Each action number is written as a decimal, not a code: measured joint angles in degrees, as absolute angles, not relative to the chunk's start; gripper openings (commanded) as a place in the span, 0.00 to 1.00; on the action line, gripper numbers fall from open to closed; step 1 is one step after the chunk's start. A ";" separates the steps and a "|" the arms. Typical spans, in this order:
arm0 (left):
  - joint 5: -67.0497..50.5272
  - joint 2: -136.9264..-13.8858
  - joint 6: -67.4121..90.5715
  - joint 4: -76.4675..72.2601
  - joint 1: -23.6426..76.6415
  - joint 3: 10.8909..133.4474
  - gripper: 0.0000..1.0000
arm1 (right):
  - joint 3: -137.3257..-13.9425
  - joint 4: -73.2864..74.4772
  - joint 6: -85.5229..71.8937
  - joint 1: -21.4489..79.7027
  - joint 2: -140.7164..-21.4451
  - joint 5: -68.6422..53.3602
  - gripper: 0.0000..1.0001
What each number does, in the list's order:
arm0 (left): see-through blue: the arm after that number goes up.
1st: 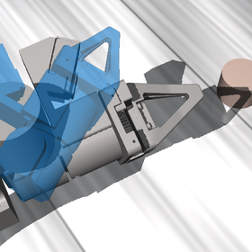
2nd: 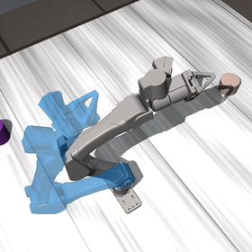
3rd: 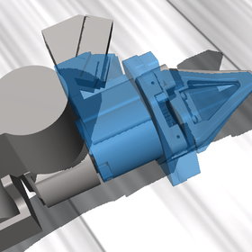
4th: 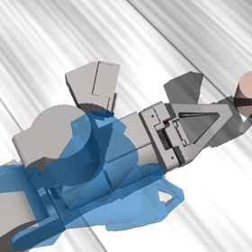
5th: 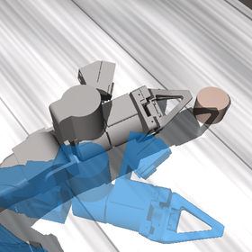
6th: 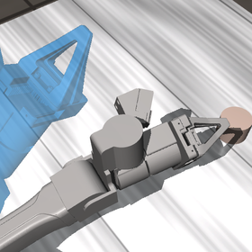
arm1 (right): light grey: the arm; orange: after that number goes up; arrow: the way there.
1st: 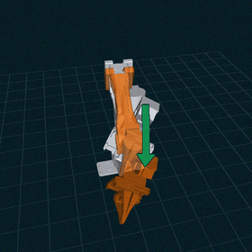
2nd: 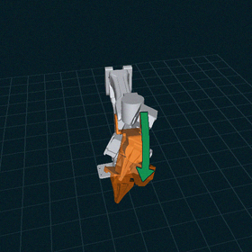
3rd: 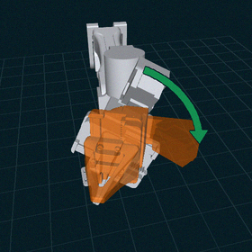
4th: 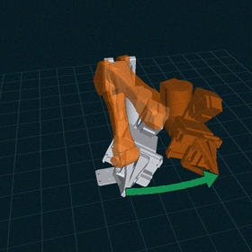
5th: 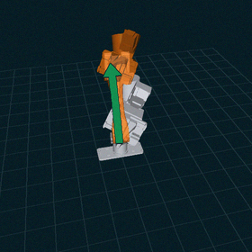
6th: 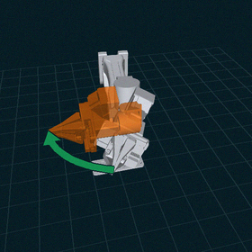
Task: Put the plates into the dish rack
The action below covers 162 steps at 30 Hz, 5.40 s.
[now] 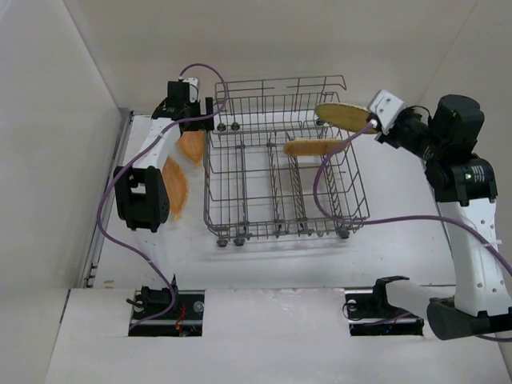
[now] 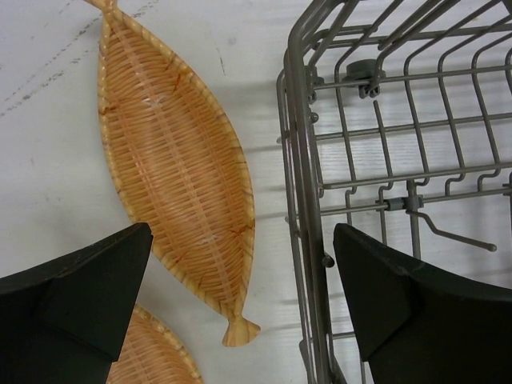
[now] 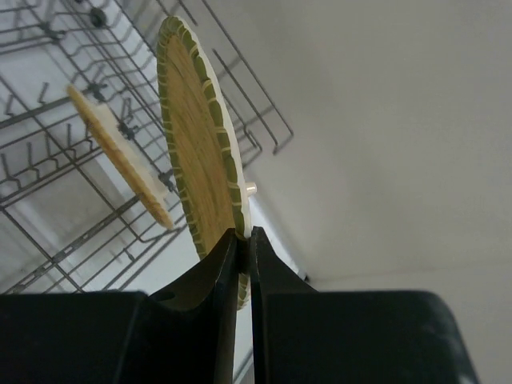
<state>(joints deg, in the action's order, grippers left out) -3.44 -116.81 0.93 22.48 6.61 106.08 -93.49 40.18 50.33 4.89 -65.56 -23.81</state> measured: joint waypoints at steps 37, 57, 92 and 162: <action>4.08 -94.19 1.34 22.55 7.38 103.77 1.00 | -79.66 55.05 87.92 6.52 -66.89 -41.82 0.00; 6.96 -91.72 3.90 21.12 -12.73 90.39 1.00 | -74.28 49.39 84.31 11.33 -70.81 -38.11 0.00; 5.65 -97.84 3.88 19.07 -12.38 91.53 1.00 | -65.01 42.83 69.47 16.60 -64.36 -29.10 0.17; -15.07 -103.15 17.65 19.97 -18.41 66.63 0.58 | -66.26 9.04 46.76 16.14 -63.81 -4.01 1.00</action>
